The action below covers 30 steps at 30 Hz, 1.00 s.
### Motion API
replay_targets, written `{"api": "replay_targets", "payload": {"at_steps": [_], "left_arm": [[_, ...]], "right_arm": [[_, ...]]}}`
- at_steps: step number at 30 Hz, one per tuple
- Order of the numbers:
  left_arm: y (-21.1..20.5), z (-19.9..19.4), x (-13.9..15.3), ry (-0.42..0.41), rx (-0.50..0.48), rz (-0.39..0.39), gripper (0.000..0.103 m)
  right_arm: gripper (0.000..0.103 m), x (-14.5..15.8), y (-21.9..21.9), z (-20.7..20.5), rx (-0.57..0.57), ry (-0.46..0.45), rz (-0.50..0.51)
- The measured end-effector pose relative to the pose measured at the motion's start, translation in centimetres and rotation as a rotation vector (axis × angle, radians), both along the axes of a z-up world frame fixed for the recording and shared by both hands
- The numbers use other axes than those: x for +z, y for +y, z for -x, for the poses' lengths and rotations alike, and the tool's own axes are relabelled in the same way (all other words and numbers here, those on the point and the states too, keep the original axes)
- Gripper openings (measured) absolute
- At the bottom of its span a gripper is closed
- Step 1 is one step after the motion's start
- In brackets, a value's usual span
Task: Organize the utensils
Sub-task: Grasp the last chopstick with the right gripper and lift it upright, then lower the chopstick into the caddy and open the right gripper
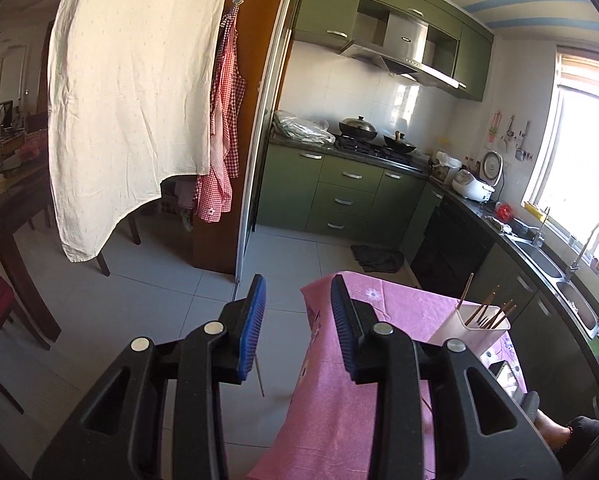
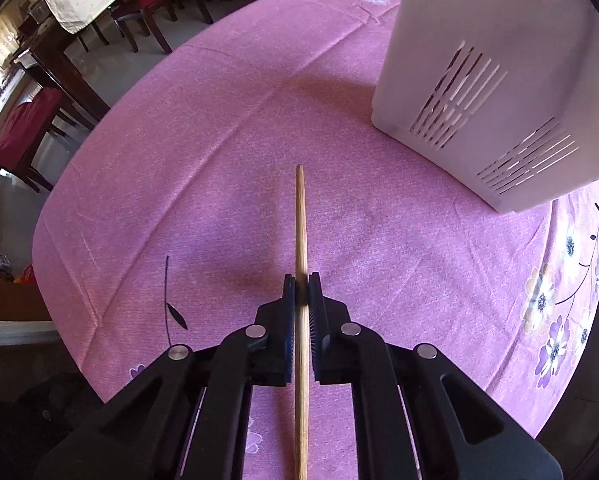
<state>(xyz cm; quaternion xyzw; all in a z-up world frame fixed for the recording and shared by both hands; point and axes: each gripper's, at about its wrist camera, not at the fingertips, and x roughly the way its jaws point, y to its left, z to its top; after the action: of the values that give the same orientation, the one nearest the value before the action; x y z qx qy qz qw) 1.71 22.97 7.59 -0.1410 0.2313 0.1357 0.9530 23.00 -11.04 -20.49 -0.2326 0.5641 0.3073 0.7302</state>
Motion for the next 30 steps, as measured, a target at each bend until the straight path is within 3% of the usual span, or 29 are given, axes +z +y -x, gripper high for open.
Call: {"api": "replay_targets", "payload": {"at_steps": [8,14,16,20,25,30], "left_arm": [[-0.4,0.3,0.2,-0.005,-0.030,-0.015,0.032],[-2.3,0.0,-0.3,0.001,-0.081,-0.016,0.034],[-2.7,-0.2,-0.6,0.009,-0.094,-0.012,0.045],[-3.7,0.2,-0.7,-0.009,-0.100,-0.018,0.059],[-4.9,0.9,-1.7,-0.032,-0.085,-0.014,0.085],[-6.7,0.6,-3.7,-0.008,-0.126,0.017,0.092]], "right_arm": [[0.007,8.0,-4.5,4.4,-0.032,-0.164,-0.223],[0.007,13.5,-10.3,7.1,-0.107,-0.234,-0.389],[0.007,15.0,-11.9,7.8,-0.126,-0.247,-0.433],[0.007,18.2,-12.6,8.6,-0.145,-0.277,-0.511],[0.007,24.1,-14.2,8.5,-0.138,-0.371,-0.572],[0.007,30.8,-15.3,7.6,-0.166,-0.473,-0.609]]}}
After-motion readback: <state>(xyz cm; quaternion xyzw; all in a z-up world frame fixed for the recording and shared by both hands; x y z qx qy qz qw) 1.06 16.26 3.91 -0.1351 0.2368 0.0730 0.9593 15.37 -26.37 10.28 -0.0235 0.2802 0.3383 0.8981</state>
